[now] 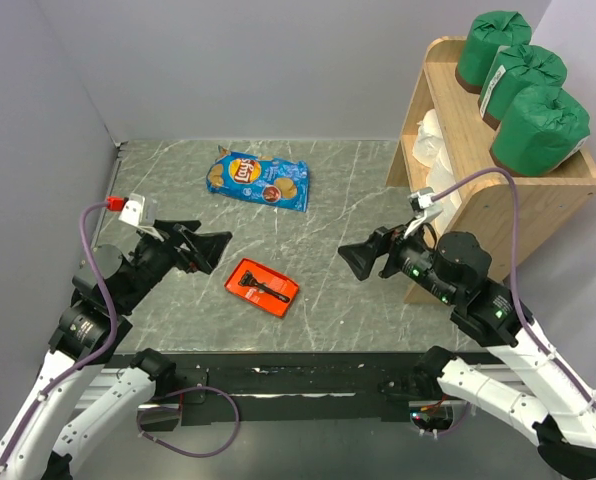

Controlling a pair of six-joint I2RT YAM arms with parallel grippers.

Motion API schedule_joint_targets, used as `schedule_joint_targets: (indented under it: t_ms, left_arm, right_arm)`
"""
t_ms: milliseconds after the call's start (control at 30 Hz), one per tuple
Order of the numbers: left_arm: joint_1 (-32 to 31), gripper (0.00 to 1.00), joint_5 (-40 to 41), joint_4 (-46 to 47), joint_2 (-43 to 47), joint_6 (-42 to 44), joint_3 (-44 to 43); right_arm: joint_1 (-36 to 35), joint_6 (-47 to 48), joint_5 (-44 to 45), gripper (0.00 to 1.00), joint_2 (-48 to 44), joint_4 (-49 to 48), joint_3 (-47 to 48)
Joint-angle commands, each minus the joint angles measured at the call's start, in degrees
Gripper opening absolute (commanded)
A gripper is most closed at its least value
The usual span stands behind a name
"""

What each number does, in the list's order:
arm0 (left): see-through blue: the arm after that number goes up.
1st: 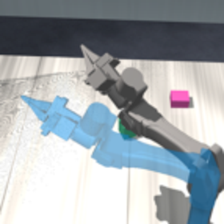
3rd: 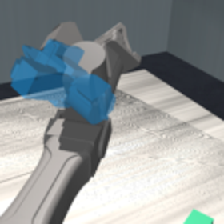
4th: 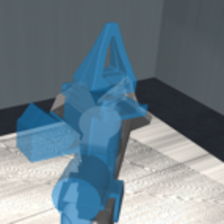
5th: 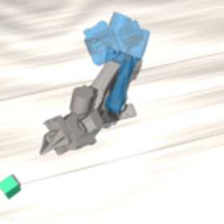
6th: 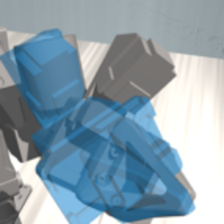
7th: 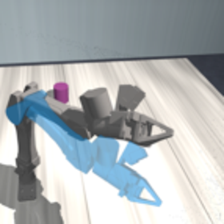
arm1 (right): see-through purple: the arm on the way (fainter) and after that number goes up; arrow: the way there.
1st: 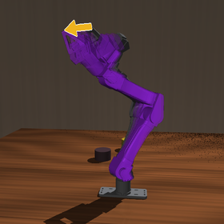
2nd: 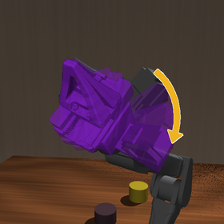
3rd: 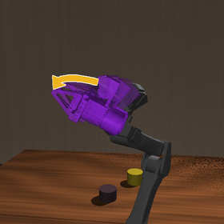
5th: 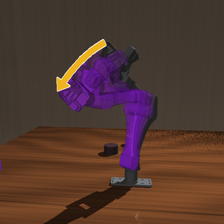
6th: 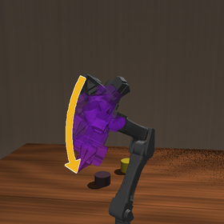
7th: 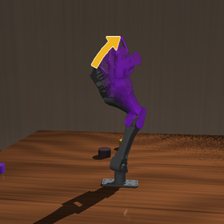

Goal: Place and organize the paper towels onto the shelf

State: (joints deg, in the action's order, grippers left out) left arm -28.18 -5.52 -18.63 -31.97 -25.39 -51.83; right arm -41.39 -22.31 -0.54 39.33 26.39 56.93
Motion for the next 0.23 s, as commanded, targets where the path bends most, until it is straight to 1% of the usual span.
schedule_joint_targets:
  t_ms: [0,200]
  left_arm:
    - [-0.1,0.96,-1.3,2.4,0.5,-1.1,0.2]
    - [0.0,0.96,-1.5,2.3,0.5,-1.2,0.2]
  right_arm:
    - [-0.4,-0.9,1.9,0.99,-1.2,-2.7,-0.1]
    - [-0.4,-1.2,1.1,0.99,-1.9,-3.4,-0.7]
